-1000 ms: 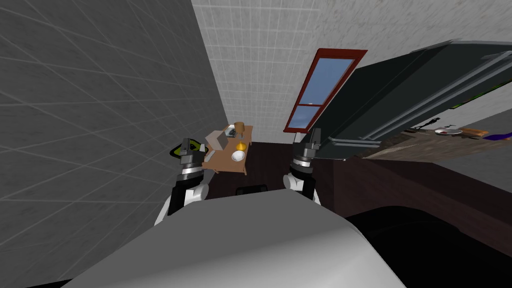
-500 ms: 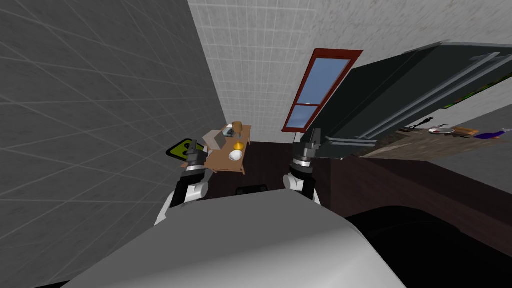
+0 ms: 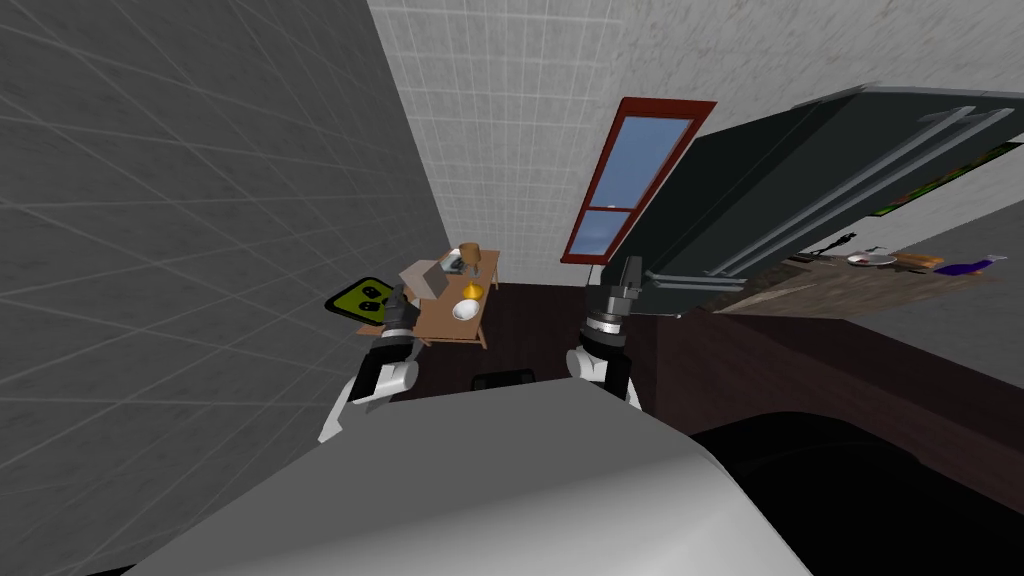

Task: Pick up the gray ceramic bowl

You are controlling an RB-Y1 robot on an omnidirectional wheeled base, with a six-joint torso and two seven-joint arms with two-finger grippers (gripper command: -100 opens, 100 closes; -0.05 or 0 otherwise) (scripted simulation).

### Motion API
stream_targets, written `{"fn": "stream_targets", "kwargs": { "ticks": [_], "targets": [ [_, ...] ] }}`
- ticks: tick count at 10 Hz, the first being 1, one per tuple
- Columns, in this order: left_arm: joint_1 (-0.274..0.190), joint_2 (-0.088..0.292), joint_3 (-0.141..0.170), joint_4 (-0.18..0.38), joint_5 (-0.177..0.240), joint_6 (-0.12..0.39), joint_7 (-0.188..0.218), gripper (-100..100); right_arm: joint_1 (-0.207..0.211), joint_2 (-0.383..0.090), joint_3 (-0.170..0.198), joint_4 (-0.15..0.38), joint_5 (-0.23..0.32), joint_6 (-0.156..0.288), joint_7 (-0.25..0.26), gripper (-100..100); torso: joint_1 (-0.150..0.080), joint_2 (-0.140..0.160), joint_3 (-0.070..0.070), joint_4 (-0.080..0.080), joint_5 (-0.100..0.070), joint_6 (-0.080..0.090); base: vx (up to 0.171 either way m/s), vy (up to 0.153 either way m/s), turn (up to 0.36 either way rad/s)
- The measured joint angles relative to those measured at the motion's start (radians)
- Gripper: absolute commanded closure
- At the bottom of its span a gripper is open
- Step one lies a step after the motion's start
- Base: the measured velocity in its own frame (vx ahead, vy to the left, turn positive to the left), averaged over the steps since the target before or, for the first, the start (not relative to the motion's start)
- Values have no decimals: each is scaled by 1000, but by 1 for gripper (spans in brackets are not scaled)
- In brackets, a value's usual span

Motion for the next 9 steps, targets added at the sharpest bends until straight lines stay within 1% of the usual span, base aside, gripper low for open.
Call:
{"fn": "stream_targets", "kwargs": {
  "ticks": [2,5,6,7,9],
  "targets": [
    [-9,3,9,17,11,44,-8,-100,0,0,0,0,0,0,0,0,1,-1,-1,0,0,0,-16,-55,-13],
    [-25,-2,17,44,21,106,-24,-100,0,0,0,0,0,0,0,0,1,-1,0,0,0,0,-22,-64,-16],
    [-31,0,24,46,28,138,-28,-100,0,0,0,0,0,0,0,0,0,-1,-1,0,0,0,-19,-87,-26],
    [-51,-5,30,78,33,167,-38,-100,0,0,0,0,0,0,0,0,-1,-1,-1,0,0,0,-10,-69,-6],
    [-64,-3,39,102,44,218,-47,-100,0,0,0,0,0,0,0,0,0,-2,-1,0,0,0,-7,-84,-18]
  ]
}}
